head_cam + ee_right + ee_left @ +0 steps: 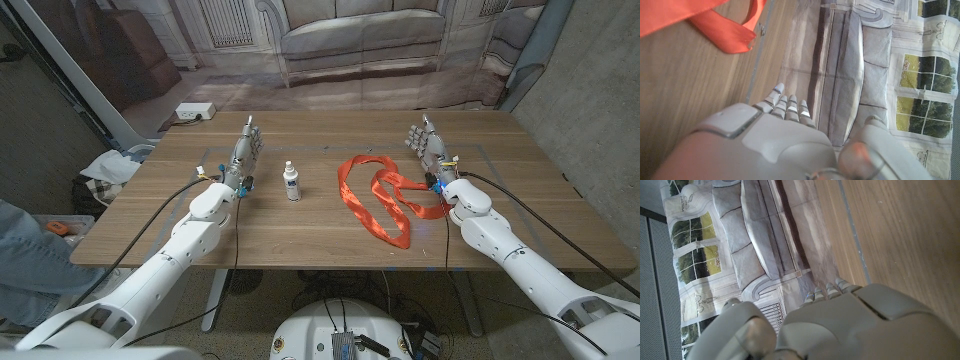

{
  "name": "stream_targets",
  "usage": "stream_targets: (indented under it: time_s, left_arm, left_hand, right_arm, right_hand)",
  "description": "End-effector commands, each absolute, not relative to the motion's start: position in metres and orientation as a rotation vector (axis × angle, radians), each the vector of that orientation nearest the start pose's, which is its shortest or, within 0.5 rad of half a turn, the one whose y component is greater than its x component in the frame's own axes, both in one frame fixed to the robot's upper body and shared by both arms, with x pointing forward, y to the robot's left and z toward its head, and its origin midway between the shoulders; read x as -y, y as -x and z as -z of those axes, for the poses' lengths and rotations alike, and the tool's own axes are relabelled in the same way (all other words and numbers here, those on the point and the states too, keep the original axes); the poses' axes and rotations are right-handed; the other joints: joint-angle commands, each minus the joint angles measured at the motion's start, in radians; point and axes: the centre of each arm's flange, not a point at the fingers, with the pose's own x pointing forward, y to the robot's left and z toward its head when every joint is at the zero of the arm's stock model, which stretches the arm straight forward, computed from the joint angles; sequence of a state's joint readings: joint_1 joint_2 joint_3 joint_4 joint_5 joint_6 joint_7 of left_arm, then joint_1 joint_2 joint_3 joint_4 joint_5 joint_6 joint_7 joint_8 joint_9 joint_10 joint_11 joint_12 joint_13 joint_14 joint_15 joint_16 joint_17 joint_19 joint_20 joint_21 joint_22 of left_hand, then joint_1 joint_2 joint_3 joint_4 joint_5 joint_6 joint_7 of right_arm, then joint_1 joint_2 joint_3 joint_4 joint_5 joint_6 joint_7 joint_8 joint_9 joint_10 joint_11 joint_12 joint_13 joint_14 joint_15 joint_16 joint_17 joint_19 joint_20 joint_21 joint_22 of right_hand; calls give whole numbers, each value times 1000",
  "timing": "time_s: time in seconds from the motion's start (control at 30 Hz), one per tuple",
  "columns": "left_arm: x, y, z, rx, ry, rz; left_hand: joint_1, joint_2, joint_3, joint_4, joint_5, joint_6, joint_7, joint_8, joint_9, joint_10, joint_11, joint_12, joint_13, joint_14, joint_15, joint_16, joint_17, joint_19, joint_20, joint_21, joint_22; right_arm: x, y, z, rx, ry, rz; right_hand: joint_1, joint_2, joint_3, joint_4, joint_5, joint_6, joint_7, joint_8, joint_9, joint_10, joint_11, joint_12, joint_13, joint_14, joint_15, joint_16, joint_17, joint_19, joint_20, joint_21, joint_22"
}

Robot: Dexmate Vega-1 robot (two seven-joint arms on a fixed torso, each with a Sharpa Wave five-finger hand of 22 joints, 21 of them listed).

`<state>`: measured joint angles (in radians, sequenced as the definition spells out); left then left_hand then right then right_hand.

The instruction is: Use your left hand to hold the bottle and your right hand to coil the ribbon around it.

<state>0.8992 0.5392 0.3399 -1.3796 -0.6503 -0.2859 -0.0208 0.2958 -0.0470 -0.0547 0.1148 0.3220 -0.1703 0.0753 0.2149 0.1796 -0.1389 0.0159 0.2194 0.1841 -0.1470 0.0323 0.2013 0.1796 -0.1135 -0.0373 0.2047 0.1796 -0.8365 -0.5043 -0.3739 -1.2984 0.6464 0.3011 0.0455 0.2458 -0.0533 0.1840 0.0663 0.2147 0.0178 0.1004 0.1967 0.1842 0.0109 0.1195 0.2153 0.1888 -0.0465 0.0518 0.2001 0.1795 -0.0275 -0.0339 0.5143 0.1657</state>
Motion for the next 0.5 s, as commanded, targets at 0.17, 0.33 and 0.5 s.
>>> stream_targets:
  time_s: [0.17,0.33,0.5]
  left_arm:
    - [-303,-620,34,598,66,144]
    - [-303,-621,32,599,30,149]
    - [-303,-620,31,597,-24,151]
  left_hand:
    - [26,13,8,-5,8,3,0,6,4,15,-2,9,1,13,-2,5,3,-5,-5,5,1]
    - [60,30,21,-21,5,17,-1,8,5,33,-6,11,1,29,-6,6,2,0,-3,4,0]
    - [109,51,40,-44,-1,38,-3,11,5,58,-10,15,2,51,-7,7,1,6,-1,3,0]
  right_arm:
    - [257,-649,31,610,-48,-270]
    - [257,-644,34,617,-51,-257]
    - [257,-639,36,624,-62,-245]
  right_hand:
    - [12,1,6,-6,2,6,0,6,2,13,2,8,1,10,4,4,2,13,-17,2,4]
    - [12,1,5,-7,1,10,-1,7,2,15,1,8,0,13,4,4,2,15,-16,0,4]
    - [13,2,5,-8,1,12,-2,7,2,18,3,9,-1,17,5,4,2,17,-15,-3,4]
